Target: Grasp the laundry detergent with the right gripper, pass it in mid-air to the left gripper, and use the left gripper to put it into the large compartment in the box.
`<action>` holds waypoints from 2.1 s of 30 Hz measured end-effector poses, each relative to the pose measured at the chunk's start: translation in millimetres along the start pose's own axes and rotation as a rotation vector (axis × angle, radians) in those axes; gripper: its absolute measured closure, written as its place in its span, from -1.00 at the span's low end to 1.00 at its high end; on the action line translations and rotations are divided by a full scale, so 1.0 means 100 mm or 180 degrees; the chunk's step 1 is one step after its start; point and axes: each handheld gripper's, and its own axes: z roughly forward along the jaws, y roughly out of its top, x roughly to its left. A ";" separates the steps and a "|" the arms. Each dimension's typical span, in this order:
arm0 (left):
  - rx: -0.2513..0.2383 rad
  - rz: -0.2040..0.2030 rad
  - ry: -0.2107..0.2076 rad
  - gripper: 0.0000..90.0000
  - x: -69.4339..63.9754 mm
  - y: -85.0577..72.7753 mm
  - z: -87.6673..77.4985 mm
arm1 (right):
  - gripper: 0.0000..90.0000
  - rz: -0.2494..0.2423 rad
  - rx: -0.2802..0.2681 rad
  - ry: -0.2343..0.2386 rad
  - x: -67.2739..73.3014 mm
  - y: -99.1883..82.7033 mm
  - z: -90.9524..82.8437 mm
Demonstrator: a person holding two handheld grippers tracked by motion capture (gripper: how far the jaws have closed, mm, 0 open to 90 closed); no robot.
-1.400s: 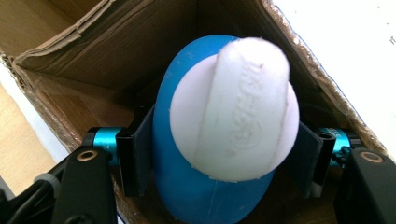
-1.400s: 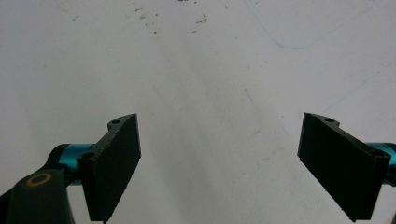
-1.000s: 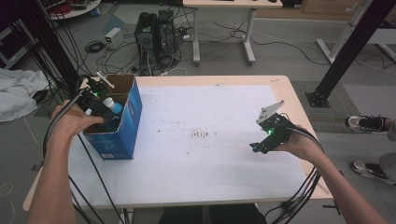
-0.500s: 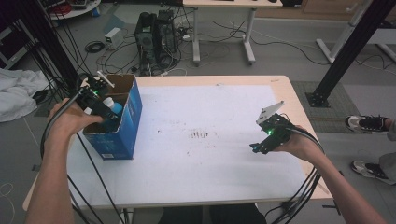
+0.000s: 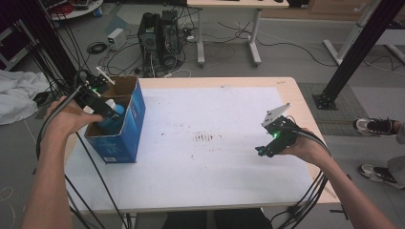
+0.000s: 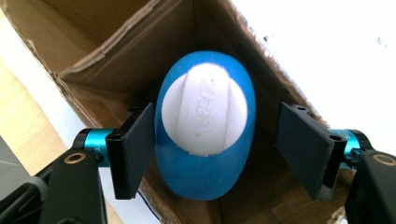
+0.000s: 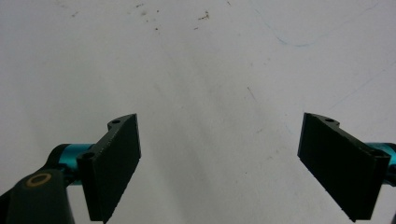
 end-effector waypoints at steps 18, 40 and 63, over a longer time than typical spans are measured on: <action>-0.0167 0.0137 0.0171 -0.46 -0.10 0.21 -0.32 | -0.72 -0.0045 -0.0021 -0.0040 -0.01 -0.01 -0.05; -0.0327 0.0870 -0.0059 -0.49 -0.86 0.74 -0.47 | -0.72 -0.0035 0.0017 -0.0093 -0.01 0.02 -0.13; -0.0029 0.1361 -0.0536 -0.66 -1.65 0.79 0.65 | -0.72 0.0038 0.0061 -0.0097 -0.01 0.09 -0.22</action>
